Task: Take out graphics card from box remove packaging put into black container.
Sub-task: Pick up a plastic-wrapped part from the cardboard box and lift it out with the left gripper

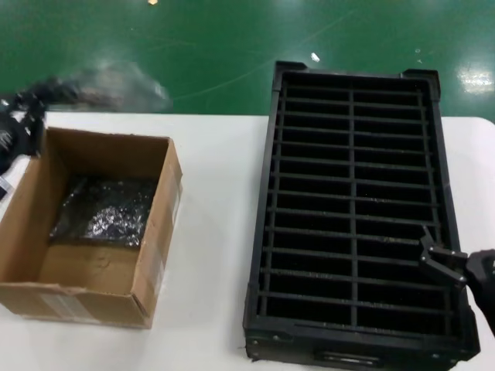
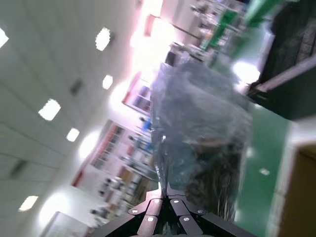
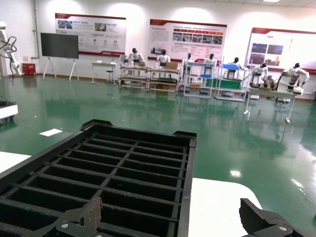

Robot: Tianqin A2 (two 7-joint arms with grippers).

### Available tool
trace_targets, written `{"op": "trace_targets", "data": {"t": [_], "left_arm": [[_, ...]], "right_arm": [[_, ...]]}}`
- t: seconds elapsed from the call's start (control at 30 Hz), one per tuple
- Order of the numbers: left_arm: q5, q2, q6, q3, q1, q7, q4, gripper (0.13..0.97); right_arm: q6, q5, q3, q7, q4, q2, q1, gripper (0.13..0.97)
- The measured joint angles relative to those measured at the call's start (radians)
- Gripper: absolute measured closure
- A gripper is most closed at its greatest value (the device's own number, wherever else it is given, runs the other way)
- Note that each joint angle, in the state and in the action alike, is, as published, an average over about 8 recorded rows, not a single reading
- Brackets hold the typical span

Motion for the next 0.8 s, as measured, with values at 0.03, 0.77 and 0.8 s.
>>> {"op": "trace_targets", "data": {"t": [0.03,0.77,0.8], "left_arm": [[-0.011,0.001,0.0,-0.012,0.022,-0.025,-0.048,0.957],[-0.07,0.071,0.028,-0.075,0.203,-0.195,-0.451,0.958],[-0.068,0.076,0.031,-0.07,0.206,-0.195,-0.457,0.958]], "right_arm": [[0.0,0.0,0.0,0.0,0.0,0.0,0.0,0.129],[-0.076,-0.025,-0.289,-0.002,-0.17,0.092,0.357,0.129],[-0.116,-0.066,-0.293,0.003,-0.205,0.067,0.4,0.129]]}}
